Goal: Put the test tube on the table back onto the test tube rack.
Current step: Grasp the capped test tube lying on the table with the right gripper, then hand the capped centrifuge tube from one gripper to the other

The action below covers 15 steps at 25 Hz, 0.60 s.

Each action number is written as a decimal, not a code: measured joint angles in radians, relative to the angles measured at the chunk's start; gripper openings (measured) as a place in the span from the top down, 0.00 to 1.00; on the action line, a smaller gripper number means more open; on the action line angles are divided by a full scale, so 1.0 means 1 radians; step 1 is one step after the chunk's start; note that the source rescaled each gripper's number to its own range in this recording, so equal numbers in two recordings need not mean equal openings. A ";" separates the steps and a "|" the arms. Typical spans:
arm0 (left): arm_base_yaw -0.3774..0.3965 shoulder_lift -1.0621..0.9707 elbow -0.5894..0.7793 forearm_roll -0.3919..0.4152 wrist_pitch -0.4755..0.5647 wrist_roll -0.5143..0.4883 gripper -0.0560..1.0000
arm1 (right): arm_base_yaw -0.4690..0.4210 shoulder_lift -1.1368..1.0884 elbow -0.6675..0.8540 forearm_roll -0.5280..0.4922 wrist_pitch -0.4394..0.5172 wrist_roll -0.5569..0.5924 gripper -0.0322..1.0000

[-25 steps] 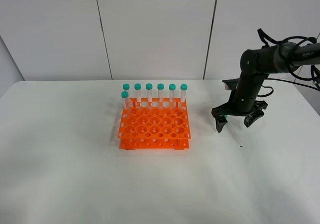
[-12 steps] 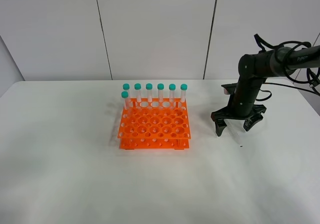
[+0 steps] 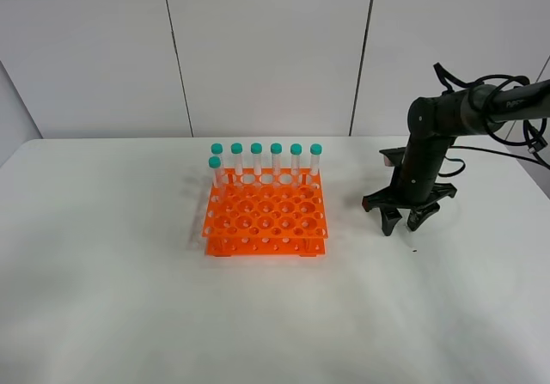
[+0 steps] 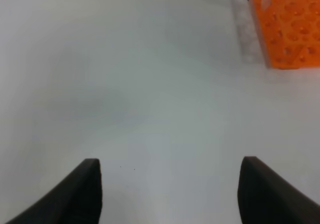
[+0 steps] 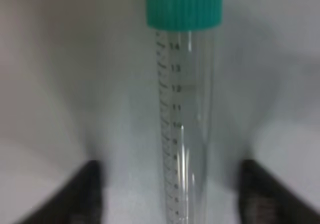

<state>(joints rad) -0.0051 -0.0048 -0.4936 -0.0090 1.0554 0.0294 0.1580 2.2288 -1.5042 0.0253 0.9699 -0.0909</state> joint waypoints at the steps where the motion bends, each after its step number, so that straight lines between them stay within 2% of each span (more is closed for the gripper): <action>1: 0.000 0.000 0.000 0.000 0.000 0.000 0.19 | 0.000 0.000 0.000 -0.001 0.004 -0.006 0.84; 2: 0.000 0.000 0.000 0.000 0.000 0.000 0.19 | 0.000 0.000 0.000 -0.002 0.009 -0.010 0.97; 3: 0.000 0.000 0.000 0.000 0.000 0.000 0.19 | 0.000 0.000 0.000 -0.002 0.014 -0.017 0.93; 9: 0.000 0.000 0.000 0.000 0.000 0.000 0.19 | 0.000 -0.020 0.000 -0.004 0.017 -0.042 0.93; 15: 0.000 0.000 0.000 0.000 0.000 0.000 0.19 | 0.000 -0.195 0.001 -0.018 0.047 -0.048 0.94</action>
<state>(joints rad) -0.0051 -0.0048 -0.4936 -0.0090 1.0554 0.0294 0.1580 2.0334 -1.5033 0.0077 1.0167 -0.1394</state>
